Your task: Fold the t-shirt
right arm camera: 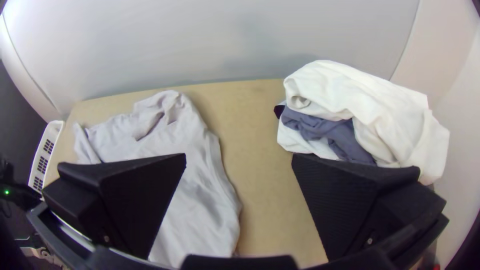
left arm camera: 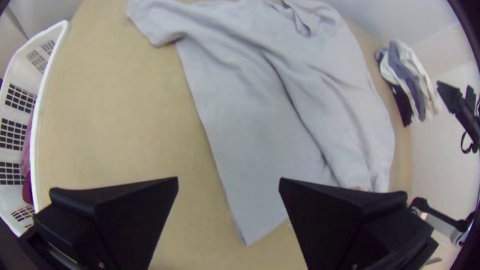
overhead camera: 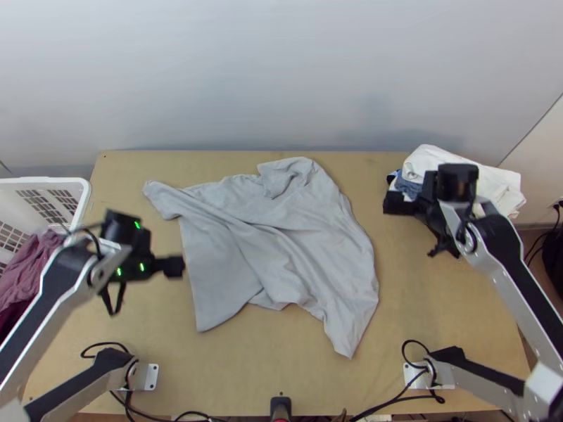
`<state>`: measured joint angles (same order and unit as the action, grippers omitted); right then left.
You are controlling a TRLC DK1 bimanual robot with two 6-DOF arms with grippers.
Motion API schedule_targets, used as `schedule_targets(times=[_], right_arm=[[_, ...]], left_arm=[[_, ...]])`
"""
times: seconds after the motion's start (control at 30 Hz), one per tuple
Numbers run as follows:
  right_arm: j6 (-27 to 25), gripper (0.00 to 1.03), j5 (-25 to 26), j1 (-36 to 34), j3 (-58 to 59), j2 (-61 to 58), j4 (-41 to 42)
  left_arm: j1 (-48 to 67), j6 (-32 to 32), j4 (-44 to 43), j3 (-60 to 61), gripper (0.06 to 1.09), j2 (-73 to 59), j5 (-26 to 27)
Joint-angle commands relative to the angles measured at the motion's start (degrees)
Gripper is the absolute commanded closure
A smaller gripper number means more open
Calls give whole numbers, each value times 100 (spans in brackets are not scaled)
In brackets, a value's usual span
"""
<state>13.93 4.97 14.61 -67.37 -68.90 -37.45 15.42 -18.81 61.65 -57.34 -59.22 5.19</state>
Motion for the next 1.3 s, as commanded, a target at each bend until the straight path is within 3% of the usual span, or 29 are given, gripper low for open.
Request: schedule_targets(times=[0.0, 0.33, 0.6, 0.77, 0.9, 1.13, 1.27], right_arm=[[74, 4, -31, 130, 515, 808, -430], [136, 4, -286, 587, 1306, 1468, -1098], [136, 4, -286, 613, 1578, 1635, -1177], [136, 4, -365, 666, 1649, 1608, -1317], [145, 4, -471, 745, 1763, 1582, -1396], [145, 4, -462, 754, 1789, 1353, -1291], [145, 4, -471, 754, 1816, 1257, -1212]], left_arm=[[1227, -431, 515, 900, 11, 675, 8], [2035, -712, -109, 1515, 11, 271, 17], [2791, -1116, -795, 1762, 11, -415, 17], [3090, -1231, -1006, 1920, 20, -591, 26], [3037, -1248, -1410, 2148, 41, -608, 26], [3020, -1318, -1638, 2219, 102, -397, -203], [2677, -1090, -821, 1920, 104, -37, -264]])
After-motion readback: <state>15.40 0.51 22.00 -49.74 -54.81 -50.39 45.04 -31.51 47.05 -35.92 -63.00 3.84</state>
